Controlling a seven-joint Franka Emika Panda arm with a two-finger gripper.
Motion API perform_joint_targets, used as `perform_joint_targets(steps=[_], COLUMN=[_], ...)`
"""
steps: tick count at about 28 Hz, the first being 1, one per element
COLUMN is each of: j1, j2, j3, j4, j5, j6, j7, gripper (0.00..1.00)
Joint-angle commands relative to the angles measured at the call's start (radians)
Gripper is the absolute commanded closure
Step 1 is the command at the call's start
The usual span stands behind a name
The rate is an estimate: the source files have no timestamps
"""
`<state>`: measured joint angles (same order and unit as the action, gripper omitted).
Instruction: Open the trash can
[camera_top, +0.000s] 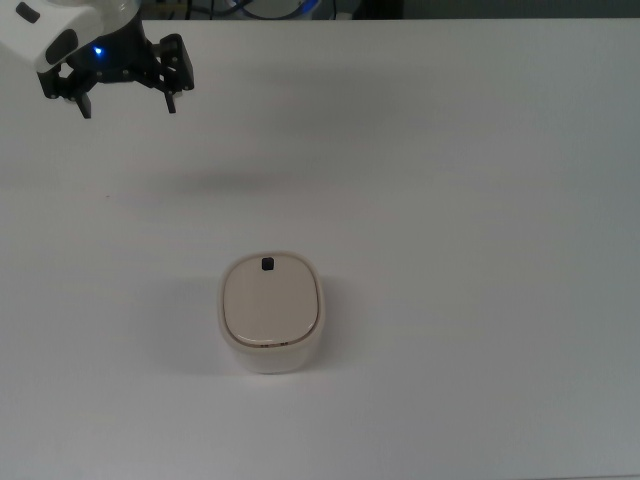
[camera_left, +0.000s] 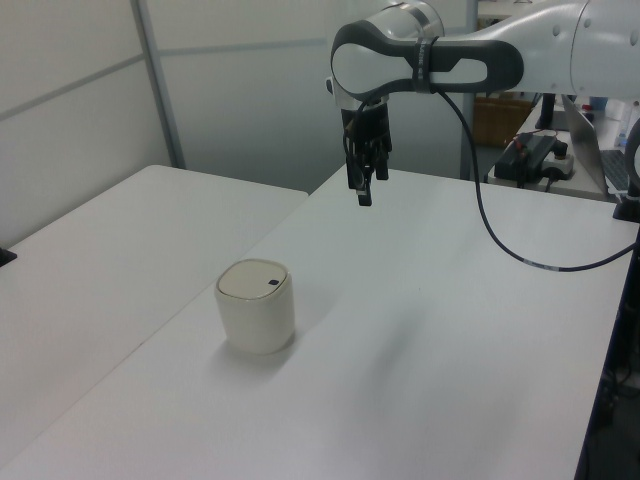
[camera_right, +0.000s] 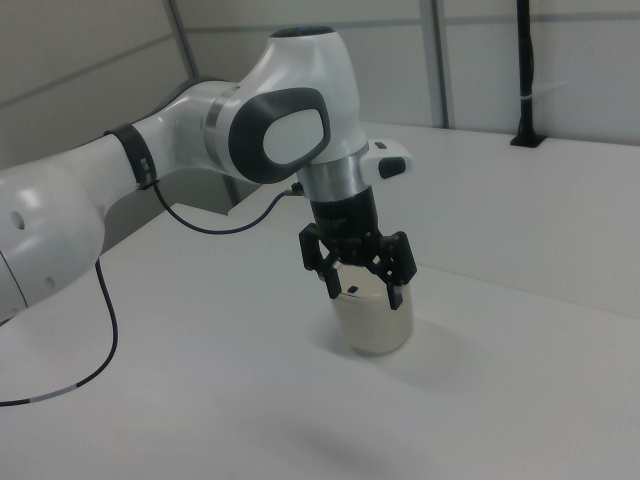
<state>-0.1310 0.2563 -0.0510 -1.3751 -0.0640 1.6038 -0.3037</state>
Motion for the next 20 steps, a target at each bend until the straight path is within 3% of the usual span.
perform_joint_targets(steps=[1, 12, 14, 16, 17, 19, 20], j1=[-0.002, -0.001, 0.002, 0.001, 0.001, 0.004, 0.004], j2=[-0.011, -0.008, -0.009, -0.009, -0.009, -0.009, -0.009], j3=[0.002, 0.006, 0.008, 0.008, 0.010, 0.011, 0.013], j4=[-0.001, -0.004, -0.004, -0.004, -0.002, -0.002, -0.002], j5=[-0.007, -0.014, -0.014, 0.001, 0.003, 0.003, 0.003], j6=[-0.018, -0.018, -0.019, -0.019, -0.019, -0.019, -0.021], j7=[0.014, 0.008, 0.009, 0.008, 0.015, 0.020, 0.021], gripper=[0.00, 0.03, 0.19, 0.44, 0.71, 0.96, 1.00])
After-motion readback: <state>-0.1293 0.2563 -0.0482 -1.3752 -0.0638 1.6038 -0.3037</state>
